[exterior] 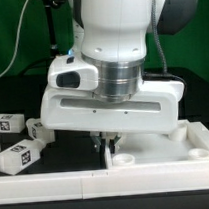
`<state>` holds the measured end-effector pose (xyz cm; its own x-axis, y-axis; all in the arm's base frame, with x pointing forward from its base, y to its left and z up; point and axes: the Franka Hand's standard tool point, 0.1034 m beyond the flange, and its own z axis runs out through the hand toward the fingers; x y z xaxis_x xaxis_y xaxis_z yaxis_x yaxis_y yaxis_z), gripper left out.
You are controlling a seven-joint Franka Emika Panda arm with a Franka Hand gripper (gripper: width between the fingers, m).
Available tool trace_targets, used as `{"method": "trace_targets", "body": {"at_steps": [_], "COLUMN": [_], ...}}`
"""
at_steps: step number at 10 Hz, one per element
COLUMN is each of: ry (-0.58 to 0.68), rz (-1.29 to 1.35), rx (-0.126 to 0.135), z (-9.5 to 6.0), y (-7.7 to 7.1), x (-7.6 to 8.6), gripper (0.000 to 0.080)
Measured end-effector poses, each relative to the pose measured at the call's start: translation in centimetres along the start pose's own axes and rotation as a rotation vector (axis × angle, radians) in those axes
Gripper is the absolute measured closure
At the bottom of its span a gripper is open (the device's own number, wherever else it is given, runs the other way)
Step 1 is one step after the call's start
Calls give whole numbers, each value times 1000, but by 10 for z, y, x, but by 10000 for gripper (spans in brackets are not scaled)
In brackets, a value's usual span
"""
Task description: Assemble one leg
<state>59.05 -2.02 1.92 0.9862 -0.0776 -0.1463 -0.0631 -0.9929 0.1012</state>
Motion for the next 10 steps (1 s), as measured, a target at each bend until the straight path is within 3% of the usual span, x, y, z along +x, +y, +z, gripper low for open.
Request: {"method": "trace_targets", "body": {"at_steps": [2,3,4,5,6,8,10], "ry": [-1,-1,-2,-1,-12,-36,-33], "rz": [-3,-4,-4,-4,-59,-135,-188], "rx": [1,1,1,2,4,20,26], "z": [1,1,1,0,-9,-33,-38], "y": [0,0,0,0,4,27,36], "x": [0,0,0,0,-5,-30,-48], "gripper": [742,518,518,316,199,161,152]}}
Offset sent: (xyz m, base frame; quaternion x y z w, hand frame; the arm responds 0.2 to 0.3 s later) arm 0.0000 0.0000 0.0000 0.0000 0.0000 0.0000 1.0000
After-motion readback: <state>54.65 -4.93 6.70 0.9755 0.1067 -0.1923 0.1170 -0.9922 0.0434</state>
